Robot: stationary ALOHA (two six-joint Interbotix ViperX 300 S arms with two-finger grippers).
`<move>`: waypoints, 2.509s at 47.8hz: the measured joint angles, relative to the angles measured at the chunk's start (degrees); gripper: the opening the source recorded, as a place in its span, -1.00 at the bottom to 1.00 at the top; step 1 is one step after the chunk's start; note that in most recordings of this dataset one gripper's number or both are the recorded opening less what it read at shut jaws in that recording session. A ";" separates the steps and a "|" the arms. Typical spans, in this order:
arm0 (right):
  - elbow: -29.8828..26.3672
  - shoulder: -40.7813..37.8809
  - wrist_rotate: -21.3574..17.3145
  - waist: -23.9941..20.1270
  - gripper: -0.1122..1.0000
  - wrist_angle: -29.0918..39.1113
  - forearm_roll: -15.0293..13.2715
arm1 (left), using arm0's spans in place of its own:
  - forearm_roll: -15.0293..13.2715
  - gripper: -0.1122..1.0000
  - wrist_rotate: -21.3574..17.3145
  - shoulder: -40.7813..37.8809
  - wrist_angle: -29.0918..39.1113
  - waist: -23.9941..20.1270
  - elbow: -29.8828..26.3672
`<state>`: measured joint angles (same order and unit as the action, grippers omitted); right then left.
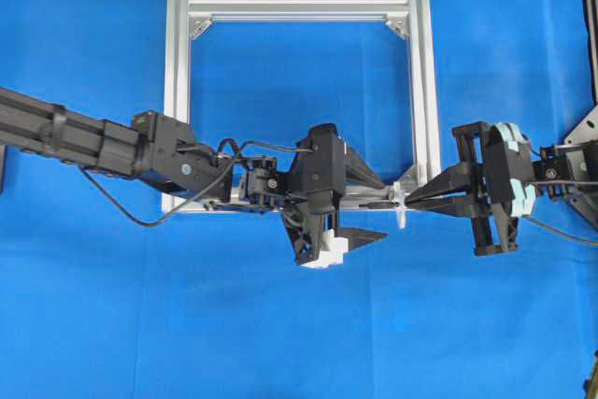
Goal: Insert the wire through the string loop located on the right side.
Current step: 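Move the left gripper to the plug and close it on the plug, then open the right gripper to release the cable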
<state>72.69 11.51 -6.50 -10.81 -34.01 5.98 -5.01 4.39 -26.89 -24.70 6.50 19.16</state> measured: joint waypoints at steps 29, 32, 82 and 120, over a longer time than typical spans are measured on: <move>0.09 0.00 0.00 0.00 -0.87 0.00 0.00 | 0.00 0.74 0.00 -0.70 0.09 0.00 -0.44; 0.00 0.00 0.00 0.00 -0.87 0.00 0.00 | 0.00 0.74 0.00 -0.70 0.09 0.09 -0.44; 0.00 0.00 0.00 -0.09 -0.87 0.00 -0.18 | 0.00 -0.66 -1.58 -0.70 0.35 -0.18 -0.53; 0.00 0.00 -0.53 0.00 0.81 0.53 -0.09 | 0.00 -0.65 -1.58 -0.70 -0.18 0.00 -0.97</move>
<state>72.69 11.51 -7.03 -10.81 -33.49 5.89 -5.01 2.81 -27.60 -24.87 6.50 18.19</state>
